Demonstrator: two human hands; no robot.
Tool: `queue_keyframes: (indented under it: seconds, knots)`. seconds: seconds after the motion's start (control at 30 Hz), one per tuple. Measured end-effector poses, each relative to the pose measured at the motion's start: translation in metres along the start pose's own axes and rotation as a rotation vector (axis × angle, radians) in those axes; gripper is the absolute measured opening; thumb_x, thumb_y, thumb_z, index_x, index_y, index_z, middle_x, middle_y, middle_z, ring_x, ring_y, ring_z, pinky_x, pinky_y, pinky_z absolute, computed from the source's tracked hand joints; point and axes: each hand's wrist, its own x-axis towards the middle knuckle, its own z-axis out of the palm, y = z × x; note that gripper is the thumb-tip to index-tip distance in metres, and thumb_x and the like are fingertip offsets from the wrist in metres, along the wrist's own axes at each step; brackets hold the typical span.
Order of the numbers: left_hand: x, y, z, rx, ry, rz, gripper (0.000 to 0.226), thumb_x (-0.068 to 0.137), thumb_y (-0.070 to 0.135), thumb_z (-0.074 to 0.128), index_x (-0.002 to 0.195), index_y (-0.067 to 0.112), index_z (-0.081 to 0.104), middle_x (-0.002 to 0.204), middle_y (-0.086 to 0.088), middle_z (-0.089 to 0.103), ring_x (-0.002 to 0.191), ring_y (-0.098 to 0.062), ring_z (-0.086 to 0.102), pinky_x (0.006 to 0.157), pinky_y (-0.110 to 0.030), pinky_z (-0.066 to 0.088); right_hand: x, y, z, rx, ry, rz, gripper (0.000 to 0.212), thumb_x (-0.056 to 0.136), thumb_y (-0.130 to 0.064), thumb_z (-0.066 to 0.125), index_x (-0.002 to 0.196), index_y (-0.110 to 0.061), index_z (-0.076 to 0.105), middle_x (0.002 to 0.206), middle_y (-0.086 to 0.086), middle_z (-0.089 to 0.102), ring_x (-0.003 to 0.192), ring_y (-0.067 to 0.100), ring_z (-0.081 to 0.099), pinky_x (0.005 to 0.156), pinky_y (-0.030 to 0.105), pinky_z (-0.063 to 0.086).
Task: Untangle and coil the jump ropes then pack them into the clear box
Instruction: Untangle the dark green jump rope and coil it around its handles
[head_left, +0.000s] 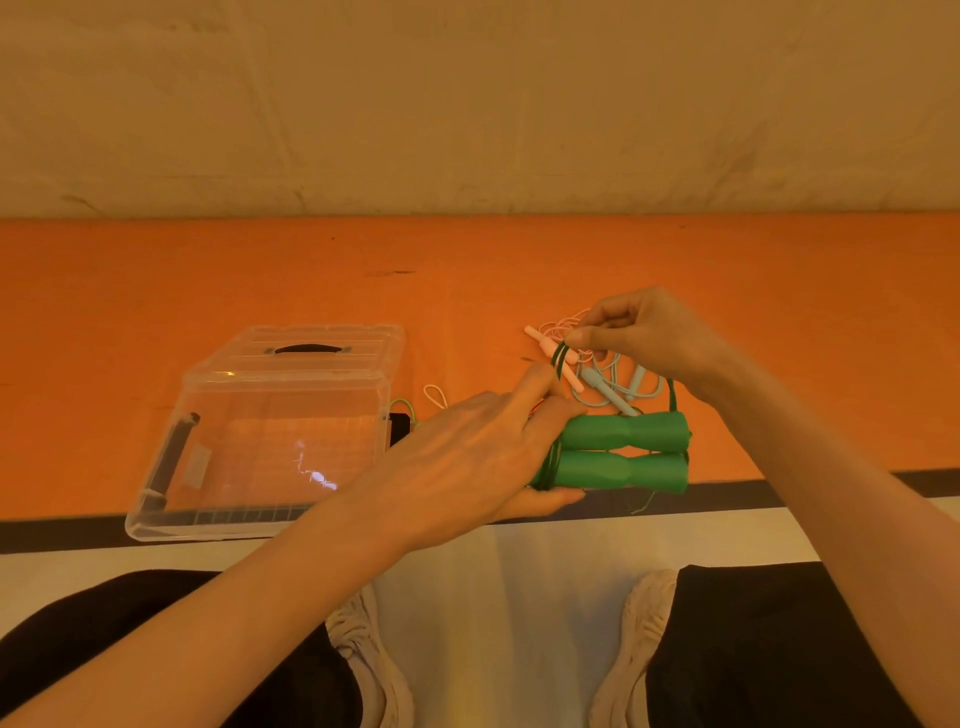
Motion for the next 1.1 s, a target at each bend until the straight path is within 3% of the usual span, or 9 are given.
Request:
queue_keyframes:
  seconds: [0.1, 0.27, 0.37, 0.47, 0.63, 0.8, 0.87, 0.97, 1.1]
  knots:
    - [0.001, -0.003, -0.003, 0.003, 0.025, -0.035, 0.058, 0.089, 0.059, 0.038, 0.121, 0.013, 0.053, 0.113, -0.004, 0.048, 0.063, -0.017, 0.057, 0.053, -0.024, 0.04, 0.002, 0.001, -0.002, 0.018, -0.011, -0.033, 0.014, 0.079, -0.027, 0.075, 0.086, -0.015, 0.075, 0.069, -0.009, 0.069, 0.064, -0.004, 0.059, 0.064, 0.015, 0.045]
    - [-0.005, -0.017, -0.012, -0.077, 0.075, -0.117, 0.06, 0.088, 0.06, 0.038, 0.126, 0.015, 0.047, 0.113, -0.001, 0.042, 0.071, -0.014, 0.053, 0.055, -0.033, 0.049, 0.001, 0.011, -0.022, 0.042, -0.114, -0.049, 0.024, 0.078, -0.014, 0.075, 0.101, -0.019, 0.07, 0.096, 0.012, 0.072, 0.085, 0.015, 0.068, 0.074, 0.02, 0.052]
    - [-0.009, -0.022, -0.017, -0.087, 0.085, -0.137, 0.061, 0.088, 0.062, 0.036, 0.129, 0.017, 0.045, 0.114, 0.002, 0.04, 0.067, -0.006, 0.044, 0.053, -0.027, 0.046, -0.001, 0.019, -0.034, 0.04, -0.03, -0.059, 0.014, 0.082, -0.01, 0.07, 0.095, -0.017, 0.073, 0.091, 0.001, 0.074, 0.082, 0.006, 0.066, 0.068, 0.012, 0.051]
    - [-0.01, -0.019, -0.017, -0.095, 0.061, -0.1, 0.06, 0.088, 0.061, 0.039, 0.129, 0.018, 0.045, 0.114, 0.004, 0.039, 0.071, -0.01, 0.051, 0.054, -0.032, 0.049, 0.001, 0.026, -0.039, 0.021, 0.057, -0.073, 0.009, 0.083, -0.014, 0.07, 0.091, -0.015, 0.075, 0.078, -0.006, 0.074, 0.074, 0.001, 0.064, 0.063, 0.01, 0.047]
    - [-0.012, -0.008, -0.015, -0.06, 0.042, -0.029, 0.055, 0.091, 0.057, 0.049, 0.13, 0.018, 0.047, 0.117, 0.003, 0.045, 0.063, -0.002, 0.035, 0.049, -0.02, 0.036, 0.002, 0.027, -0.037, 0.006, 0.11, -0.066, 0.008, 0.084, -0.014, 0.069, 0.09, -0.009, 0.074, 0.076, 0.003, 0.07, 0.062, -0.004, 0.06, 0.059, 0.009, 0.047]
    - [-0.011, -0.005, -0.018, -0.169, 0.126, 0.007, 0.056, 0.089, 0.056, 0.049, 0.13, 0.018, 0.046, 0.118, 0.004, 0.043, 0.071, -0.004, 0.048, 0.055, -0.015, 0.039, 0.003, 0.026, -0.027, -0.03, 0.087, -0.016, 0.003, 0.081, -0.02, 0.073, 0.08, -0.018, 0.075, 0.063, -0.006, 0.07, 0.057, -0.001, 0.059, 0.057, 0.013, 0.049]
    - [-0.012, -0.008, -0.019, -0.251, 0.183, -0.064, 0.056, 0.089, 0.056, 0.049, 0.131, 0.022, 0.04, 0.116, 0.008, 0.038, 0.077, -0.008, 0.052, 0.059, -0.028, 0.049, 0.001, 0.025, -0.025, 0.013, 0.069, -0.017, 0.008, 0.083, -0.012, 0.071, 0.078, -0.019, 0.074, 0.06, -0.009, 0.07, 0.054, -0.002, 0.058, 0.056, 0.015, 0.048]
    - [-0.01, -0.018, -0.022, -0.281, 0.291, -0.242, 0.054, 0.087, 0.059, 0.046, 0.13, 0.026, 0.038, 0.111, 0.011, 0.037, 0.079, -0.004, 0.046, 0.066, -0.034, 0.044, -0.003, 0.024, -0.022, 0.006, 0.047, -0.019, 0.017, 0.084, -0.005, 0.067, 0.072, -0.017, 0.07, 0.05, -0.014, 0.064, 0.047, -0.005, 0.056, 0.056, 0.01, 0.043]
    - [-0.004, -0.029, -0.023, -0.296, 0.41, -0.378, 0.054, 0.088, 0.055, 0.046, 0.128, 0.02, 0.045, 0.11, 0.009, 0.041, 0.08, -0.006, 0.048, 0.061, -0.038, 0.046, -0.007, 0.025, -0.009, -0.024, -0.085, 0.012, 0.006, 0.084, -0.008, 0.07, 0.082, -0.01, 0.075, 0.07, 0.003, 0.074, 0.062, 0.011, 0.067, 0.065, 0.023, 0.053]
